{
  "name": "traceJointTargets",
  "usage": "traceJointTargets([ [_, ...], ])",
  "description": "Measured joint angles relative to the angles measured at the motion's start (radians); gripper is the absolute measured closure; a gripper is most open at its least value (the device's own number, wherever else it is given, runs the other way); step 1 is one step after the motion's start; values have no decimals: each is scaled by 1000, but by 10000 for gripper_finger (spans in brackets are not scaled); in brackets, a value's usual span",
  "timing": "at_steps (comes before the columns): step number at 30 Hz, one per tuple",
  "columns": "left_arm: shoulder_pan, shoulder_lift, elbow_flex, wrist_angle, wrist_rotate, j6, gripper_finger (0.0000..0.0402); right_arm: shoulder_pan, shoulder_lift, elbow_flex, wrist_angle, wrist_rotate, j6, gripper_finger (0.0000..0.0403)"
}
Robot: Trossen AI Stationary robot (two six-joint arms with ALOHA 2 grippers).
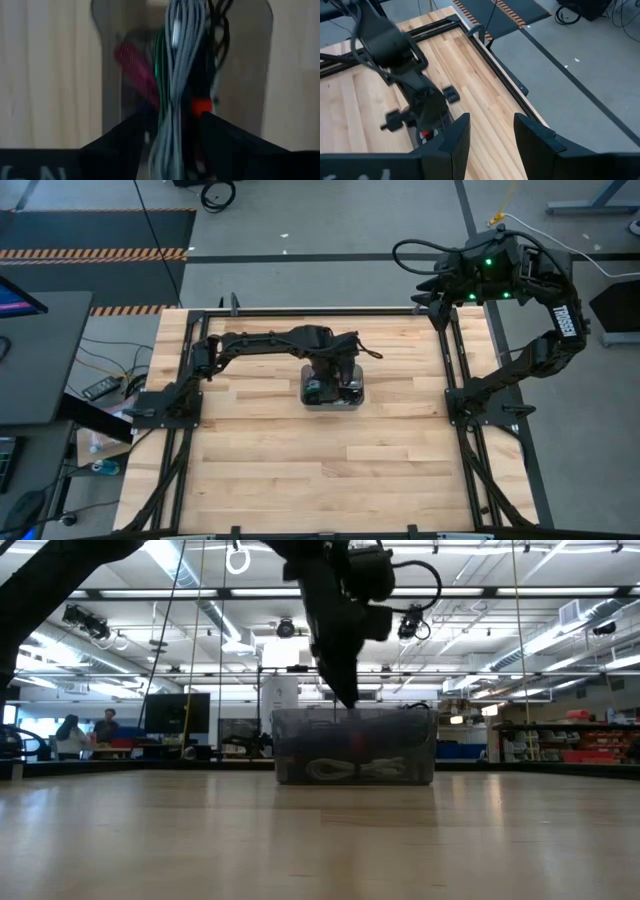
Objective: Pick and place USB-C Cables
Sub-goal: Adjust the black bin
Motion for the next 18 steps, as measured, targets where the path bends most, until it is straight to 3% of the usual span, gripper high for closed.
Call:
traceJointTargets([
  [5,-4,-2,241,-251,-6,-31,206,0,-2,0,0,5,-45,245],
  [8,-20,-8,391,-320,-6,-36,211,0,-7,0,13,6,-63,245],
  [14,-74,-218,319,-229,-16,-7,214,1,-11,0,27,-10,-130,245],
  [18,-101,-322,340,-245,-99,-109,214,1,-15,0,21,32,-243,245],
])
